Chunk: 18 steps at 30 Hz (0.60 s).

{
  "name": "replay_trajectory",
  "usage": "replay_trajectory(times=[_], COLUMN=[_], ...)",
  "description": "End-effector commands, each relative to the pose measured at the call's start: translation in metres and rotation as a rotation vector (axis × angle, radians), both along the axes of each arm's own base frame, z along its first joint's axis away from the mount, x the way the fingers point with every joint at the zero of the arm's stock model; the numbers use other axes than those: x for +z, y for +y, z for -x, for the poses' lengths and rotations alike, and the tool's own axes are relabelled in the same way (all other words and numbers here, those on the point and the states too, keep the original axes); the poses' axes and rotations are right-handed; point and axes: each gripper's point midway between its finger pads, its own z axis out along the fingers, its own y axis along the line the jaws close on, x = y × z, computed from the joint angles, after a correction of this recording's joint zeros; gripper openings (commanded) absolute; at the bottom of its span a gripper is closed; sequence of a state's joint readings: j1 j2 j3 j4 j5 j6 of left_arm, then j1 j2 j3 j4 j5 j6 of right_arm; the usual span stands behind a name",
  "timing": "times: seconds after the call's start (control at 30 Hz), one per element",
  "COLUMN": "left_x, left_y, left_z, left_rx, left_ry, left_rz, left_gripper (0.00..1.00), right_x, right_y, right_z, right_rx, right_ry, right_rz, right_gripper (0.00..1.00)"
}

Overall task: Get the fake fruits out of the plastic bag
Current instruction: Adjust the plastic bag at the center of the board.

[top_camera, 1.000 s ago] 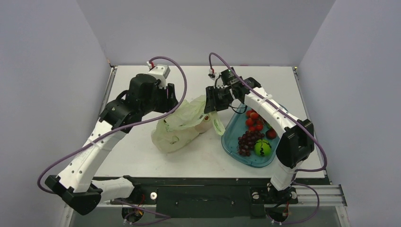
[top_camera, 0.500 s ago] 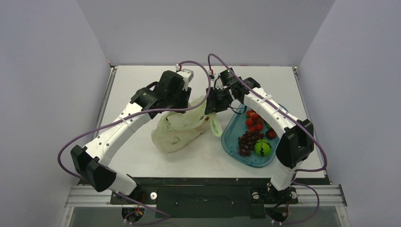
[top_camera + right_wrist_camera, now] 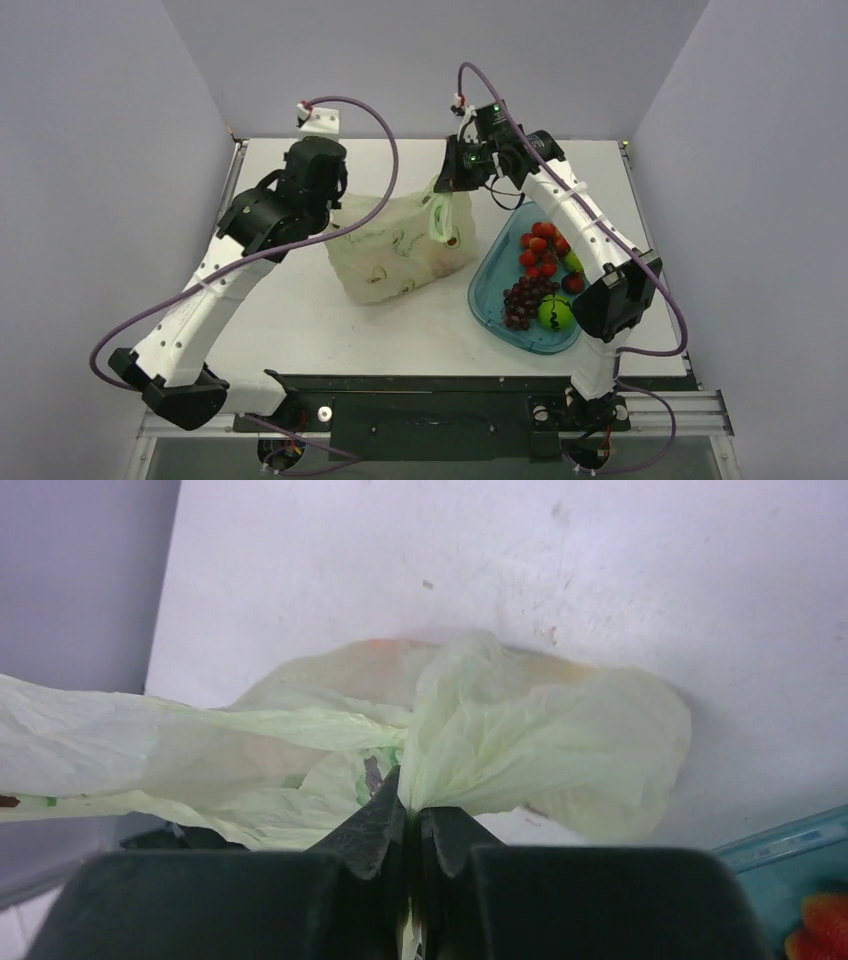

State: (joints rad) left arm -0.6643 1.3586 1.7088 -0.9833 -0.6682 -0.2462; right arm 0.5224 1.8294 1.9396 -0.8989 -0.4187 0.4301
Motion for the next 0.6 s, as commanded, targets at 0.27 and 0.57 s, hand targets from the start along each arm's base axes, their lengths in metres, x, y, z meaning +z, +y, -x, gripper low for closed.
replay_trajectory(times=[0.27,0.57], left_x=[0.133,0.023], left_y=[0.081,0.001], left_z=[0.043,0.126], left_rx=[0.218,-0.303], left_ry=[-0.429,-0.165], left_rz=[0.160,0.615], left_gripper=[0.00,0.00], right_x=[0.130,0.006], right_y=[0.051,0.044], right_z=[-0.097,-0.019], right_rx=[-0.122,-0.117], right_ry=[-0.119,-0.078], right_rz=[-0.544,-0.179], right_gripper=[0.00,0.26])
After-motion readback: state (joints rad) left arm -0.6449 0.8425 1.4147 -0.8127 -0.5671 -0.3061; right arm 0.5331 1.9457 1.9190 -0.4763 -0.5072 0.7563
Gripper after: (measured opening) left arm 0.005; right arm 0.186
